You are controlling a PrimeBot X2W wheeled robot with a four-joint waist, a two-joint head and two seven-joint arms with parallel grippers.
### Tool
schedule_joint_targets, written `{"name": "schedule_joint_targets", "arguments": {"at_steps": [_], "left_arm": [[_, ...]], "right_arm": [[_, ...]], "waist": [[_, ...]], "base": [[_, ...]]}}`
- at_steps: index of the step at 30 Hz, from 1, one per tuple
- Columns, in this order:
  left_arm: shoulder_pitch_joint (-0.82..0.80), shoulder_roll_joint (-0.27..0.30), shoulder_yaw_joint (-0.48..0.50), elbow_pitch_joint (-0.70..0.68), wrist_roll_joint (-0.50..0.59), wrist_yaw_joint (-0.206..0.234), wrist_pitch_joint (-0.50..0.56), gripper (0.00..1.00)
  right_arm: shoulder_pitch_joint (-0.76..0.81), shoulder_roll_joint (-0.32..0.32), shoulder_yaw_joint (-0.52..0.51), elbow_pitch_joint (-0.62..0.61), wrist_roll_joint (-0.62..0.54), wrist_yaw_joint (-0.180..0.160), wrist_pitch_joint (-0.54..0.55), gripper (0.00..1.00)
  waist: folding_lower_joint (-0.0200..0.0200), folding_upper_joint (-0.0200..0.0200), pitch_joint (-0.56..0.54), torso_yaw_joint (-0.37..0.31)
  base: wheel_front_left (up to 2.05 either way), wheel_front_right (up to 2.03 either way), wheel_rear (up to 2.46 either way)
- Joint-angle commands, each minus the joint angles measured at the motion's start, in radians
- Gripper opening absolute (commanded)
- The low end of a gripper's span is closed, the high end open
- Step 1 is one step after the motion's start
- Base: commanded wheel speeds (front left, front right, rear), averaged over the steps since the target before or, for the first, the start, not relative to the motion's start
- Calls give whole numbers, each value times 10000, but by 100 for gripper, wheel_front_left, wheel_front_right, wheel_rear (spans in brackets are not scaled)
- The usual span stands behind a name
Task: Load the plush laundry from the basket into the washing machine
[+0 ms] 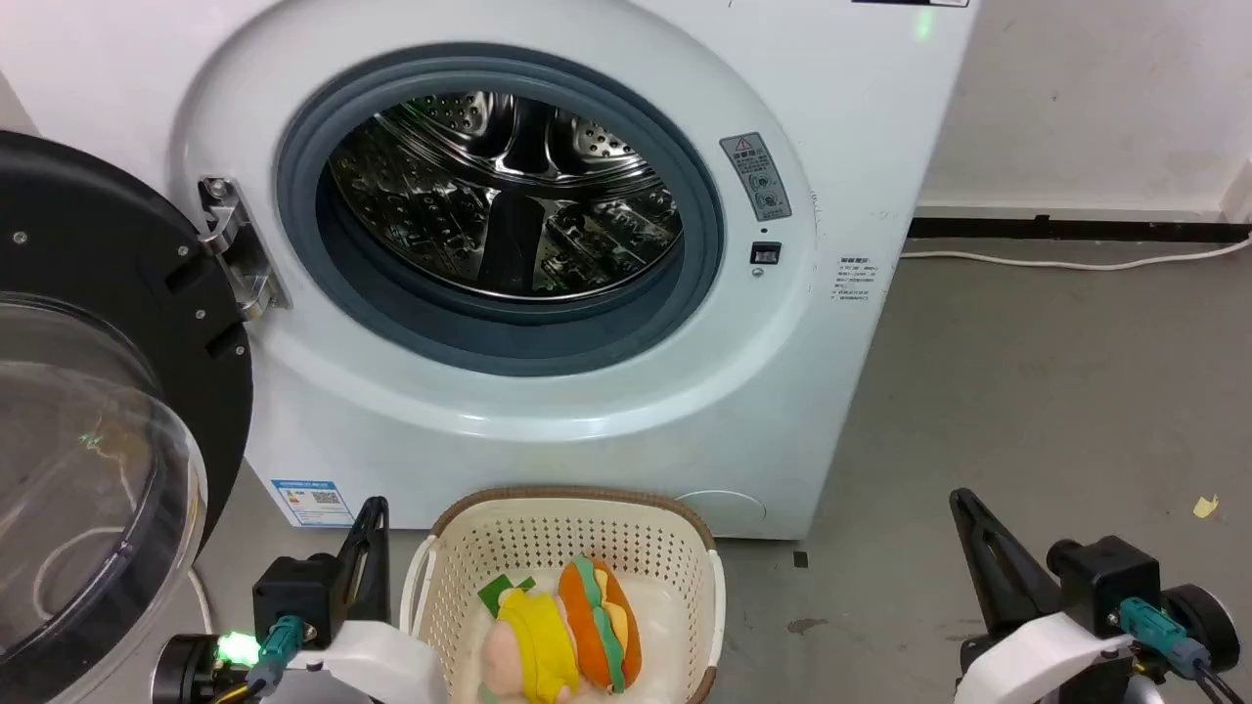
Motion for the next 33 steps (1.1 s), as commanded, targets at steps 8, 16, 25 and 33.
{"name": "schedule_joint_targets", "arguments": {"at_steps": [8, 16, 25, 33], "left_arm": [[-154, 3, 5, -43, 28, -57, 3, 0], [-154, 3, 5, -43, 28, -57, 3, 0], [-154, 3, 5, -43, 28, -57, 3, 0], [3, 0, -3, 0, -1, 3, -3, 0]], "right_arm": [[-118, -2, -9, 24, -74, 6, 14, 0], [-118, -2, -9, 24, -74, 6, 14, 0], [-118, -2, -9, 24, -74, 6, 14, 0], [2, 0, -3, 0, 9, 0, -3, 0]], "waist": [[0, 0, 0, 0], [0, 0, 0, 0], [0, 0, 0, 0], [0, 0, 0, 0]], "base": [[0, 0, 0], [0, 0, 0], [0, 0, 0], [0, 0, 0]]}}
